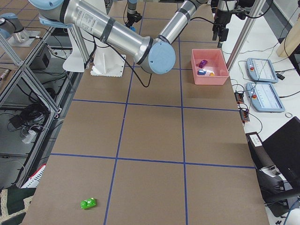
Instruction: Put all blocks into box
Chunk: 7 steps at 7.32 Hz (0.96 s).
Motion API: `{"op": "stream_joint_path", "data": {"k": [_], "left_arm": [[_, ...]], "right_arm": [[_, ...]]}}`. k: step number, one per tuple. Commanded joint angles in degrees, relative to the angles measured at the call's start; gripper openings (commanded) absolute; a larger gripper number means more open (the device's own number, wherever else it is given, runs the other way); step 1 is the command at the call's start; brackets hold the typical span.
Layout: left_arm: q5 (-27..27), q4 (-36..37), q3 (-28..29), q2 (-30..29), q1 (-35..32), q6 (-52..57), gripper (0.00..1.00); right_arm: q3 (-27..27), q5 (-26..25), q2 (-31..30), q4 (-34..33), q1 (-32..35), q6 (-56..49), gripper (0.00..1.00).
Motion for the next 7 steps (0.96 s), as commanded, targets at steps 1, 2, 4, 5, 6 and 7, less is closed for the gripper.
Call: {"op": "stream_joint_path", "data": {"k": [1,2,4,5,6,7], "left_arm": [[-12.32,6.68,-5.28,-0.56,-9.87,0.70,0.00],[-13.52,7.42,-5.90,-2.14,-14.89,3.32,0.00],[-16.42,18.42,-5.38,-12.98,-25.25,8.69,0.00],[-18.09,29.47,-4.94,-23.32,-30.44,11.67,0.00],[-18.28,39.93,-2.07,-35.08,-34.85,13.09,0.00],[-18.28,45.60,4.40,-47.04,-38.81,13.28,0.00]], "right_arm": [[22.35,-0.11,-24.00,0.77,1.56,-5.82,1.00],[27.24,1.02,-33.26,5.50,1.64,-6.09,1.00],[30.27,5.07,-50.15,16.91,1.73,-9.69,1.00],[30.02,4.99,-58.76,25.85,1.73,-10.56,1.00],[28.62,4.47,-65.54,34.81,1.73,-11.44,1.00],[28.00,4.38,-71.00,38.47,1.82,-12.84,1.00]]}}
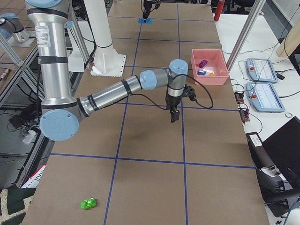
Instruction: Put all blocks into box
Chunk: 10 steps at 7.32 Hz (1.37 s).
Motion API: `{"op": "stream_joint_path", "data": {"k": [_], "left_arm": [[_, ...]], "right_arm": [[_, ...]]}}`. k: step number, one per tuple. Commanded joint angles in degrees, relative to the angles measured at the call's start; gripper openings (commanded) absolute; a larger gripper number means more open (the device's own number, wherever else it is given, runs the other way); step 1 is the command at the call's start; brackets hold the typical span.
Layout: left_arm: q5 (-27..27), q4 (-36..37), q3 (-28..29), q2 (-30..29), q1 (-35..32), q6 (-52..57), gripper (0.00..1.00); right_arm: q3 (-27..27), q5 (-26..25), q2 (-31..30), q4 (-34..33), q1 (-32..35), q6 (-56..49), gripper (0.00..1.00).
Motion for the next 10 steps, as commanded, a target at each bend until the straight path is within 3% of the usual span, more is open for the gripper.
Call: {"op": "stream_joint_path", "data": {"k": [1,4,6,7,8,10], "left_arm": [[-0.80,10.75,14.23,-24.47,-9.30,1.11,0.00],[-4.06,5.17,42.86,-49.27,-14.87,-0.81,0.00],[-3.97,-26.41,63.69,-53.39,-14.44,-14.80,0.00],[-3.36,-35.82,73.02,-57.57,-14.00,-18.54,0.00],[-0.48,-37.48,79.12,-62.14,-13.21,-18.75,0.00],[4.61,-44.58,83.81,-63.15,-10.85,-21.46,0.00]], "right_arm": [[-1.40,-0.09,-12.24,7.75,2.59,-6.67,1.00],[-8.58,0.44,-17.82,7.76,13.04,-29.41,1.00],[-14.21,0.52,-18.17,9.15,17.02,-36.22,1.00],[-19.11,0.70,-18.87,15.51,18.16,-37.12,1.00],[-23.25,0.70,-19.83,22.36,18.52,-37.13,1.00],[-27.15,0.70,-21.24,27.25,19.14,-37.04,1.00]]}}
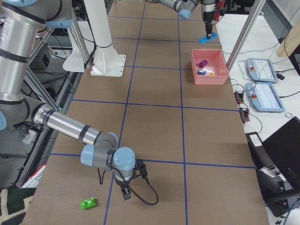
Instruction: Put all blocks into box
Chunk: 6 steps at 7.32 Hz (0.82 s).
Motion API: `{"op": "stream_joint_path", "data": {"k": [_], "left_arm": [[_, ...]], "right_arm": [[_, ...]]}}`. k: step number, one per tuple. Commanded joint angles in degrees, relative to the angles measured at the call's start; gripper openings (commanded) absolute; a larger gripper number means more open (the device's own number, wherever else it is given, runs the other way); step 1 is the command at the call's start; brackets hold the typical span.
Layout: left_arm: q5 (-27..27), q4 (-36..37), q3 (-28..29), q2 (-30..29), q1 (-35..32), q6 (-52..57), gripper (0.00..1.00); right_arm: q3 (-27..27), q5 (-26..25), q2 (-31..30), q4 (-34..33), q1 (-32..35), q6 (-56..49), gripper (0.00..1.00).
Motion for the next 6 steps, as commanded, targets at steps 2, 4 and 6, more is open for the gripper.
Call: {"op": "stream_joint_path", "data": {"k": [2,4,6], "left_arm": [[6.87,-7.08,6.51,-2.90,2.96,-3.32,0.00],[9.25,-7.44,6.60,-3.08,4.45,-3.84,0.00],[11.19,-7.70,6.60,-3.52,5.43,-4.02,0.00]], "right_arm": [[-2.57,2.01,-3.30,3.52,1.08,0.05,1.00],[-3.36,3.44,-6.11,3.69,1.08,-0.56,1.00],[-4.32,1.87,-8.57,3.78,1.08,-2.57,1.00]]}}
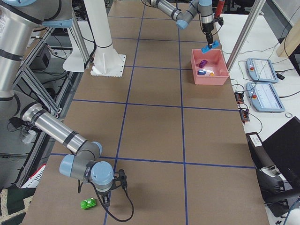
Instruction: Put all blocks into box
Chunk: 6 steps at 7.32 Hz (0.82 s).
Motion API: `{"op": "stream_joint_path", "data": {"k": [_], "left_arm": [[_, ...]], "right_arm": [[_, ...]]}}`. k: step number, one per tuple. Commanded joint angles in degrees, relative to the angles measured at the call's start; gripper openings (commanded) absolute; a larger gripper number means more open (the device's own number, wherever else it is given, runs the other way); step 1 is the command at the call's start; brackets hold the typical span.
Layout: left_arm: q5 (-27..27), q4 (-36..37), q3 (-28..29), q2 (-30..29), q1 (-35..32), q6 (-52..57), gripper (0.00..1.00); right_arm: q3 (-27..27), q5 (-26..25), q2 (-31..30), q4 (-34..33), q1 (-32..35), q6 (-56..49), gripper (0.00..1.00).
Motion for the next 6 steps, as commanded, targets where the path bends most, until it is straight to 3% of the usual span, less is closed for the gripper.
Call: {"op": "stream_joint_path", "data": {"k": [1,4,5,6], "left_arm": [[1.87,-0.30,0.12,-0.27,0.44,-0.16,0.00],[5.03,-5.02,2.75,-0.27,0.70,-3.22,0.00],[5.13,-5.31,2.93,-0.27,0.71,-4.72,0.60],[7.30,-5.40,3.02,-0.27,1.66,-4.73,1.00]], "right_arm": [[-1.43,-2.28,-1.58,0.13,0.01,-2.44,1.00],[-2.84,-5.19,-0.97,0.05,0.19,-3.33,0.99],[-3.11,-5.28,-0.96,0.05,0.27,-3.25,0.96],[-3.11,-5.28,-0.96,0.05,0.27,-3.16,0.88]]}}
